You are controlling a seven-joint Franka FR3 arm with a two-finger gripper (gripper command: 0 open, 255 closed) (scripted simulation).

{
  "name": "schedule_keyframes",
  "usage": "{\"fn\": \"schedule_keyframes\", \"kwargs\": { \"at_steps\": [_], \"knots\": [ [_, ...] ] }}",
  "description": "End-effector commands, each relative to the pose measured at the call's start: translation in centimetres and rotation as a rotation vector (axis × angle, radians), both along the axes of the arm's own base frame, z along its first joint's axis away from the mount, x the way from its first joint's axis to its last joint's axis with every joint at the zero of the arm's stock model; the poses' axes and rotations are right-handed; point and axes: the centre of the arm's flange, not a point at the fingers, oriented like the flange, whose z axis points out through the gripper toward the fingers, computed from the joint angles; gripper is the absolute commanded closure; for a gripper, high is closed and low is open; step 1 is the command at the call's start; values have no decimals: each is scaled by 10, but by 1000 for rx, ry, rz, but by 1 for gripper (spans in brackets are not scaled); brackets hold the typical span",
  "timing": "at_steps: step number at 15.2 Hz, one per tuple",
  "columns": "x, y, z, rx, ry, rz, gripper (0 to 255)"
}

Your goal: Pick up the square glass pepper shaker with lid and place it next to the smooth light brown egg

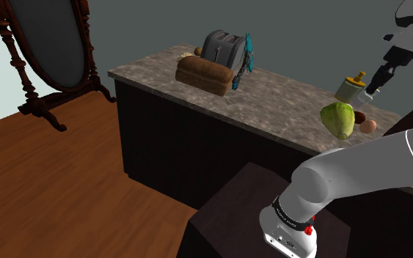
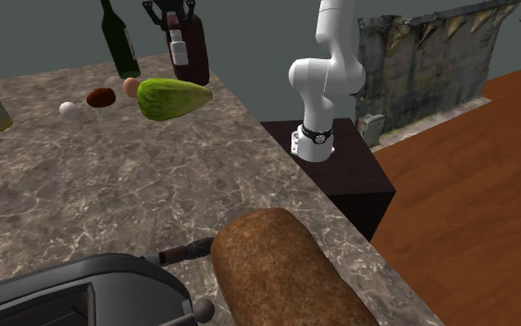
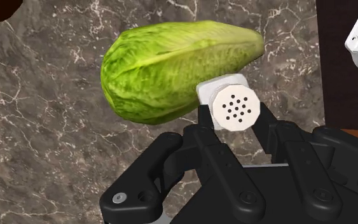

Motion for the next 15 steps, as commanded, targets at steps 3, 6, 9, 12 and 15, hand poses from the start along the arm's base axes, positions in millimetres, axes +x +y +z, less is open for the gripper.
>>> {"fn": "schedule_keyframes", "kwargs": {
  "at_steps": [3,6,9,12,15],
  "knots": [
    [-47,-24,-2,0,0,1,255],
    [-82,-44,-2,0,0,1,255],
    [-92,-50,-12,0,0,1,255],
    [-92,-50,-28,0,0,1,255],
    [-92,-50,-44,0,0,1,255]
  ]
}}
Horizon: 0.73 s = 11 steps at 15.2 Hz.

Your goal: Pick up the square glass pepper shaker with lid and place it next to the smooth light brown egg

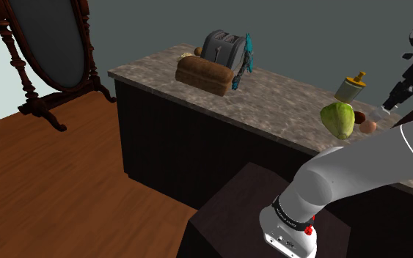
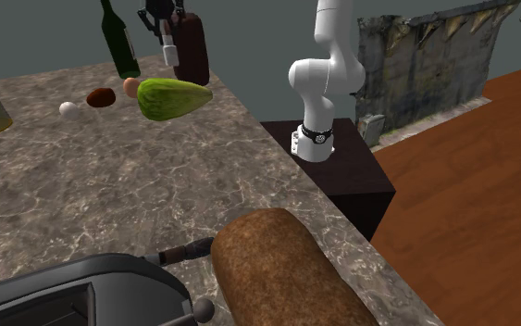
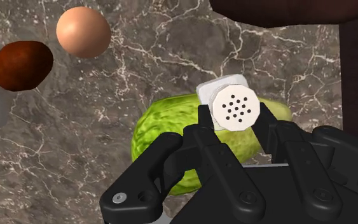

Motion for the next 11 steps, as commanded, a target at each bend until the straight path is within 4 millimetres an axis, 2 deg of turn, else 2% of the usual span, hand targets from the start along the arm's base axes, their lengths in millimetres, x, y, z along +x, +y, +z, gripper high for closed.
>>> {"fn": "schedule_keyframes", "kwargs": {
  "at_steps": [1,11],
  "knots": [
    [1,-1,-10,0,0,0,255],
    [1,-1,-63,0,0,0,255]
  ]
}}
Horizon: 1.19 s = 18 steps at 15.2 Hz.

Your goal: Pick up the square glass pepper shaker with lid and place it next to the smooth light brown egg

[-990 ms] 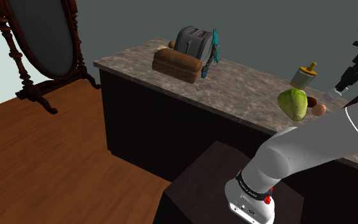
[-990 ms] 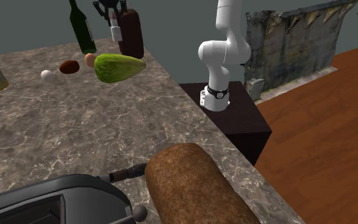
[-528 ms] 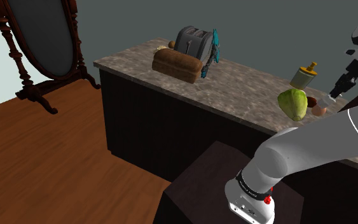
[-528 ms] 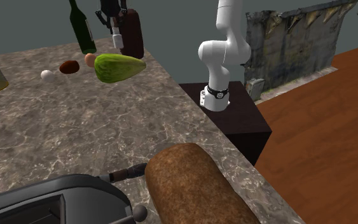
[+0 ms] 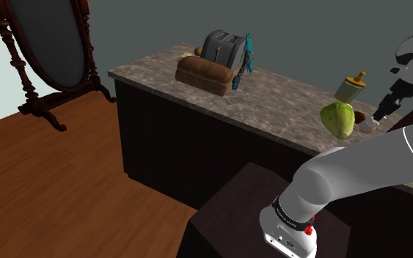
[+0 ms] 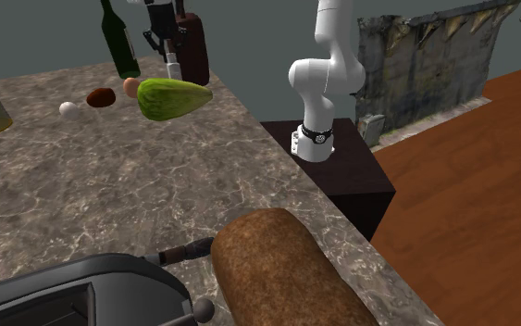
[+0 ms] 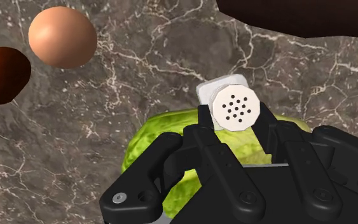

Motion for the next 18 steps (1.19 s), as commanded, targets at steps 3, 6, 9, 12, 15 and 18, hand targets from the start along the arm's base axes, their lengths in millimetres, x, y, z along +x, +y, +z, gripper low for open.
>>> {"fn": "schedule_keyframes", "kwargs": {
  "at_steps": [3,6,9,12,15,18],
  "knots": [
    [1,0,-21,0,0,0,255],
    [1,0,-37,0,0,0,255],
    [1,0,-53,0,0,0,255],
    [1,0,-60,0,0,0,255],
    [1,0,-60,0,0,0,255],
    [1,0,-60,0,0,0,255]
  ]
}}
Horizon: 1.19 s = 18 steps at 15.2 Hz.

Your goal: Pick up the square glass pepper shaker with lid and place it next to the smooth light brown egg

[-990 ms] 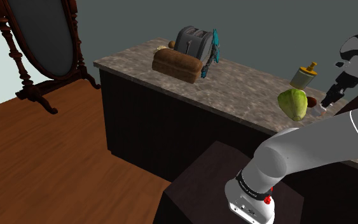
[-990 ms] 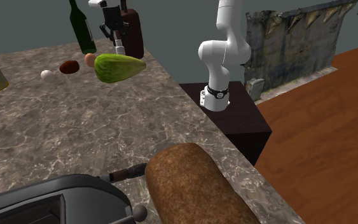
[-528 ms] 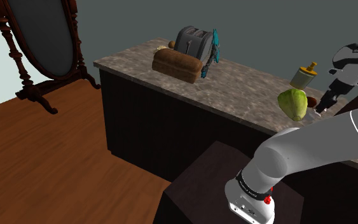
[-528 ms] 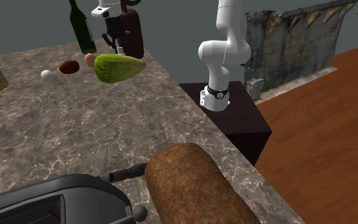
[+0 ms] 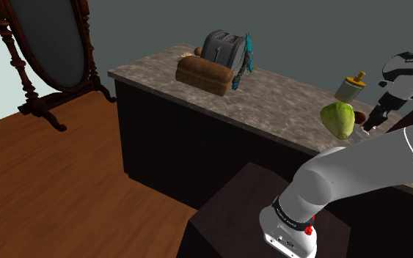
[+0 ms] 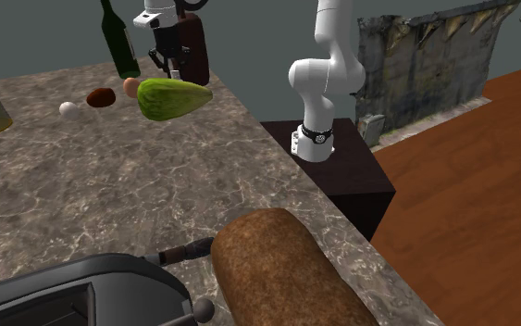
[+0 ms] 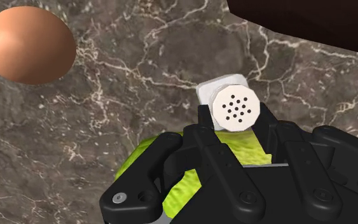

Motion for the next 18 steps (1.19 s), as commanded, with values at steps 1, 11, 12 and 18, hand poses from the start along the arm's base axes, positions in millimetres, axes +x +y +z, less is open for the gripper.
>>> {"fn": "schedule_keyframes", "kwargs": {
  "at_steps": [1,11,12,18],
  "knots": [
    [0,0,0,0,0,0,0],
    [0,0,50,0,0,0,0],
    [0,0,50,0,0,0,0],
    [0,0,50,0,0,0,0]
  ]
}}
